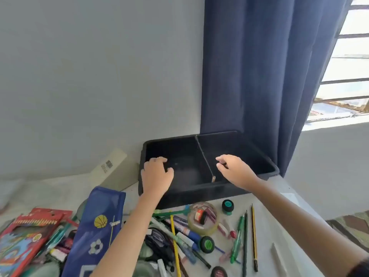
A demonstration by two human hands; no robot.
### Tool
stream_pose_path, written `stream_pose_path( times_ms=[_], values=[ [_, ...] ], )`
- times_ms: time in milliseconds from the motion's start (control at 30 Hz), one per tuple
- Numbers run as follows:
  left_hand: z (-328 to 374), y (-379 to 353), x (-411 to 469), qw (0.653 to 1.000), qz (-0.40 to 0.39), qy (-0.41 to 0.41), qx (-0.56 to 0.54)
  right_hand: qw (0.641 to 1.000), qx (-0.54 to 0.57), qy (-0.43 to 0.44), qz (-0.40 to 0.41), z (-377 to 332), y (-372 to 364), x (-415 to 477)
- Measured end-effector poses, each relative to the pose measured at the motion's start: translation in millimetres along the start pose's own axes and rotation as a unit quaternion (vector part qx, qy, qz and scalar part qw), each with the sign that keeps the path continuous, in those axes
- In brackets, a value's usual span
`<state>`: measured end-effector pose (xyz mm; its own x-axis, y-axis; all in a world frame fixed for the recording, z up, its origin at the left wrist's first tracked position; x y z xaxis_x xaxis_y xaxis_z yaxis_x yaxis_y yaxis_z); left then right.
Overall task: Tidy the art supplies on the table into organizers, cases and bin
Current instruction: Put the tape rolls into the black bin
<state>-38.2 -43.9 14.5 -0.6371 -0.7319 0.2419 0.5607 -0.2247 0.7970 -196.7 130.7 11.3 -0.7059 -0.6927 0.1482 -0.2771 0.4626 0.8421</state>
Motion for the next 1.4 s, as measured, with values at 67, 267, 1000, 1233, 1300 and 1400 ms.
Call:
stream_pose_path(
  times_ms=[67, 267, 1000, 1233, 1300, 1400],
  values=[
    [-14, 5, -4, 0.995, 0.02, 0.055, 0.075, 0.999, -0.028, -0.026, -0.019, 9, -4, -3],
    [-68, 0, -12, 0.987, -0.006, 0.158, -0.03, 0.999, 0.001, -0.041, 0.011, 37, -6, -7],
    [-82, 9, -18, 0.974, 0.071, 0.209, -0.044, 0.972, -0.18, 0.122, -0.085, 37, -7, -13],
    [-81, 9, -18, 0.974, 0.081, 0.207, -0.042, 0.976, -0.21, 0.054, 0.036, 63, 2, -16],
    [-81, 9, -19, 0.974, 0.084, 0.207, -0.045, 0.974, -0.216, 0.066, 0.025, 64, 1, -14],
    [-82, 9, -19, 0.973, 0.08, 0.21, -0.05, 0.974, -0.213, 0.071, 0.01, 64, 3, -12]
  ],
)
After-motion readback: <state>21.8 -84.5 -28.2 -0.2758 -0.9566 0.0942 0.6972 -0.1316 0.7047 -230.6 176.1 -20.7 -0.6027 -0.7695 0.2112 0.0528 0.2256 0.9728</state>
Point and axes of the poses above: each hand's wrist, its own x-axis towards the middle knuckle, its own y-axis out of the back of the hand, z = x × y, the point moved 6 cm from there along x, towards the middle knuckle
